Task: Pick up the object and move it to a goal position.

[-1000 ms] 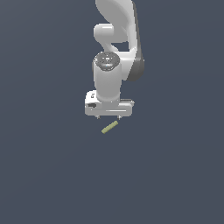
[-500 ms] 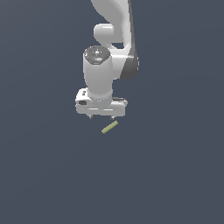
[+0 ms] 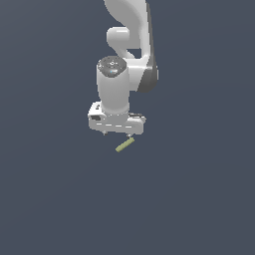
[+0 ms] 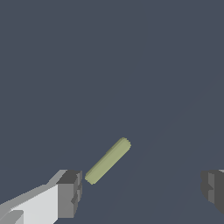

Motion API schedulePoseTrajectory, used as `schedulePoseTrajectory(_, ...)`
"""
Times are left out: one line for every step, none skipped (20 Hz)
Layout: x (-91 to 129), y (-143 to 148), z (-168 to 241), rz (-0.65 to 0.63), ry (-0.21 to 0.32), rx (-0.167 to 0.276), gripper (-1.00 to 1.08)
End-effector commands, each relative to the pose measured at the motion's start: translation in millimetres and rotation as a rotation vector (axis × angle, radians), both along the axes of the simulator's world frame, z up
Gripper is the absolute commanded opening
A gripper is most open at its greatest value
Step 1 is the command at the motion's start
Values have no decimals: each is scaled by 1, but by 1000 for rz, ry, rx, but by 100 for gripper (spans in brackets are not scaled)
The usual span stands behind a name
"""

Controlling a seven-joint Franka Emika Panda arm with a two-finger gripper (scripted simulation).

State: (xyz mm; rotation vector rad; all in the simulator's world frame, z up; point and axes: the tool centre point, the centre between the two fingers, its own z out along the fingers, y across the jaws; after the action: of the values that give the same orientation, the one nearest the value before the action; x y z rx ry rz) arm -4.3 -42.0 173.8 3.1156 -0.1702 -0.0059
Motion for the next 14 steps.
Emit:
schedulePoseTrajectory(-2,2,-6,-32,0,3,100)
schedulePoseTrajectory(-2,3,-8,-48,-1,4,100)
schedulePoseTrajectory(-3,4,-11,-65,-1,5,100)
schedulePoseTrajectory(-4,5,-14,-83,-2,6,100)
schedulePoseTrajectory(-5,6,-17,-103,-2,8,100)
schedulePoseTrajectory(-6,7,-21,-125,-2,9,100)
schedulePoseTrajectory(-7,9,-24,-147,-3,10,100)
schedulePoseTrajectory(-9,10,-28,-171,-3,12,100)
schedulePoseTrajectory(-10,11,-32,-197,-3,13,100)
schedulePoseTrajectory(-12,12,-37,-224,-4,15,100)
schedulePoseTrajectory(-13,14,-41,-251,-4,16,100)
schedulePoseTrajectory(-15,15,-45,-278,-4,17,100)
schedulePoseTrajectory(-17,16,-49,-305,-5,18,100)
schedulePoseTrajectory(-18,17,-53,-333,-5,19,100)
